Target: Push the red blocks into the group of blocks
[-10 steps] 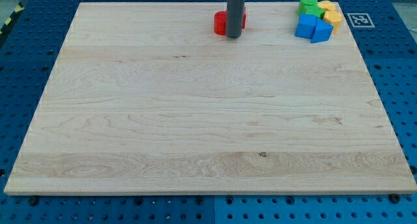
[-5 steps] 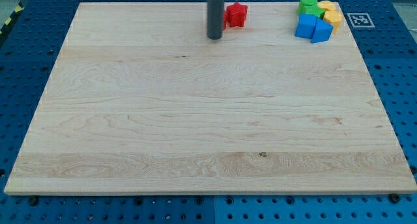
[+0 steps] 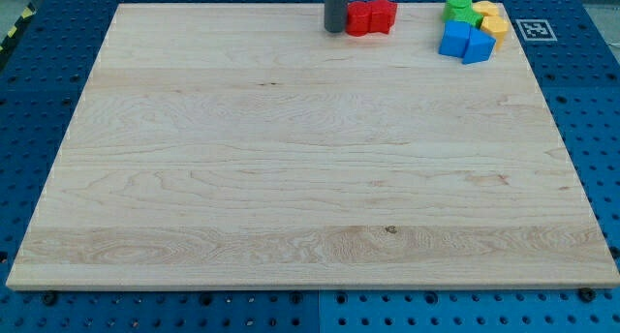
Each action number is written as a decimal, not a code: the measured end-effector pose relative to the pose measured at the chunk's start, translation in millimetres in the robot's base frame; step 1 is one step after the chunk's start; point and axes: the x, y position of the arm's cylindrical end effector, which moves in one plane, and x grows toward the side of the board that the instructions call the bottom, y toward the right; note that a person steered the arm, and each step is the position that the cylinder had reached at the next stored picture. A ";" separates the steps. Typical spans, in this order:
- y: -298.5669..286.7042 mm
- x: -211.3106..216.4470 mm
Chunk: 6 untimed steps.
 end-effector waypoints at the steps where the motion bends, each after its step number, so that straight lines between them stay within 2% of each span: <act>1: 1.6 -0.9; 4: -9.0 -17.2; 6: 11.3 -17.2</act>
